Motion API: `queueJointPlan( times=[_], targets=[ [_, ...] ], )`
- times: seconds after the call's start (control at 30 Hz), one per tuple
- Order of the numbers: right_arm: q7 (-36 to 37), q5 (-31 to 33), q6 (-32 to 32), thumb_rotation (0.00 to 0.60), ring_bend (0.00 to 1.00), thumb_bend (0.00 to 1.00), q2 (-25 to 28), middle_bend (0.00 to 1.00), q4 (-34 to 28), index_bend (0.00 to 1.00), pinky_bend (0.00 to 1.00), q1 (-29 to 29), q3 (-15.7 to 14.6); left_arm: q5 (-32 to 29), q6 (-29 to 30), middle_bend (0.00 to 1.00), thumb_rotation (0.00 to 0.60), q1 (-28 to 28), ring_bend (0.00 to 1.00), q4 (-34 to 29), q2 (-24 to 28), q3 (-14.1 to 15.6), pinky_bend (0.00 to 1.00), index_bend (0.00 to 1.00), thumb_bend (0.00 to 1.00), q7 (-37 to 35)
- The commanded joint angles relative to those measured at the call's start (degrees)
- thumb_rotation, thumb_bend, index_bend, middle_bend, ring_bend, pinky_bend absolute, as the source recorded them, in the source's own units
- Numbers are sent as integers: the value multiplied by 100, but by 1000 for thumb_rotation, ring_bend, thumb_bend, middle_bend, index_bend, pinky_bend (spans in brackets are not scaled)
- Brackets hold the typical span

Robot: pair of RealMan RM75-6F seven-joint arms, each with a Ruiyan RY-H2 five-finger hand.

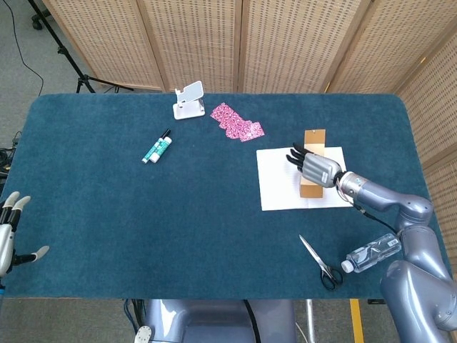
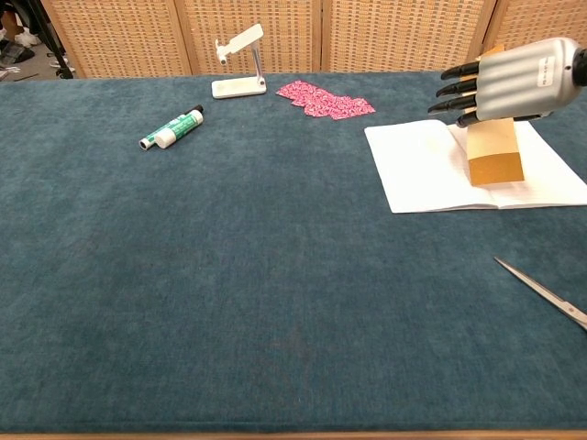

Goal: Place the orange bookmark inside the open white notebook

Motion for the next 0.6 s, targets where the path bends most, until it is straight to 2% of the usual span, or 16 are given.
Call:
queueJointPlan(
  times=[0.03, 0.4, 0.6],
  targets=[
    [2, -27, 56, 600, 0, 517, 30, 0, -42, 228, 45, -11, -42, 4, -1, 0, 600, -1, 0, -3, 0, 3, 0, 0, 0, -1],
    [-232, -7, 18, 600, 0, 515, 122, 0, -37, 94, 45, -37, -72, 92, 49, 0, 600, 25, 0, -25, 15, 37, 0, 0, 0, -43],
    [-227, 66, -63, 600, 0, 466, 260, 0, -160, 41, 45, -106, -46, 164, 63, 0, 600, 36, 0, -23, 33, 62, 0, 0, 0, -94]
  ],
)
